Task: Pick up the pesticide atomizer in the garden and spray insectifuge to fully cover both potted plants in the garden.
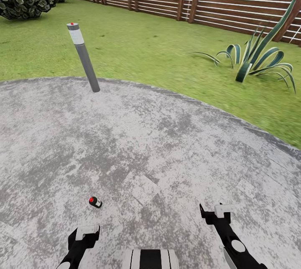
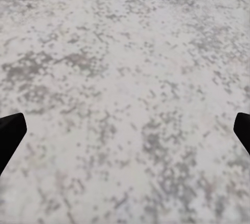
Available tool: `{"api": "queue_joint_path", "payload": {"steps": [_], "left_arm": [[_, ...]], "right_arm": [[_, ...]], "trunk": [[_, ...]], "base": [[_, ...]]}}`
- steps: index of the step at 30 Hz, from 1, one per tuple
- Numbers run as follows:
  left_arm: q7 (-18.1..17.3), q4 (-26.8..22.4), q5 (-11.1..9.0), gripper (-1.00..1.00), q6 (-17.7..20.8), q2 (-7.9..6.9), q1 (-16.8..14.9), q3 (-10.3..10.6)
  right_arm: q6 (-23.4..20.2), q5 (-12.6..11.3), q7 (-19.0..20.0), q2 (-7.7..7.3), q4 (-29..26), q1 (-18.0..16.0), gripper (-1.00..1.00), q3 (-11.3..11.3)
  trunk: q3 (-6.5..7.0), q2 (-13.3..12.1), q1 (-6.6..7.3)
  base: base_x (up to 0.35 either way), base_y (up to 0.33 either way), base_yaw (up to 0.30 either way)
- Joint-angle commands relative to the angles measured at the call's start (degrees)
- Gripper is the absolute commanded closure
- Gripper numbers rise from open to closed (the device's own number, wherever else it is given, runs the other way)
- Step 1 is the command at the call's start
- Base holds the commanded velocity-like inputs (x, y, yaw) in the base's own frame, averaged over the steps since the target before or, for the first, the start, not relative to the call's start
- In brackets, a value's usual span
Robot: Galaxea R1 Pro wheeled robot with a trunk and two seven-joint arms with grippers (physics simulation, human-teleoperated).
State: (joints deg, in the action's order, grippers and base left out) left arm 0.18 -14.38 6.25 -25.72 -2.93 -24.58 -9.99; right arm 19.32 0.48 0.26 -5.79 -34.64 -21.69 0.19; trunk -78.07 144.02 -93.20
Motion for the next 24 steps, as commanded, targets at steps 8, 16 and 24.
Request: {"api": "queue_joint_path", "payload": {"steps": [8, 16, 24], "left_arm": [[0.08, 0.06, 0.60, -1.00, -0.37, 0.02, -0.03, -0.46], [0.09, 0.06, 0.61, -1.00, -0.38, 0.09, -0.03, -0.47], [0.12, 0.05, 0.61, -1.00, -0.38, 0.06, -0.03, -0.53]], "right_arm": [[0.15, 0.13, -0.14, 0.00, 0.02, -0.02, -1.00, 0.03], [0.14, 0.05, 0.04, 0.03, -0.03, -0.02, -1.00, -0.02], [0.15, 0.05, 0.00, 0.05, -0.03, -0.02, -1.00, 0.03]], "trunk": [[-0.04, 0.01, 0.01], [-0.04, 0.01, 0.01], [-0.04, 0.01, 0.01]], "base": [[0.000, 0.000, 0.000], [0.166, -0.085, 0.001], [0.189, -0.115, 0.165]]}}
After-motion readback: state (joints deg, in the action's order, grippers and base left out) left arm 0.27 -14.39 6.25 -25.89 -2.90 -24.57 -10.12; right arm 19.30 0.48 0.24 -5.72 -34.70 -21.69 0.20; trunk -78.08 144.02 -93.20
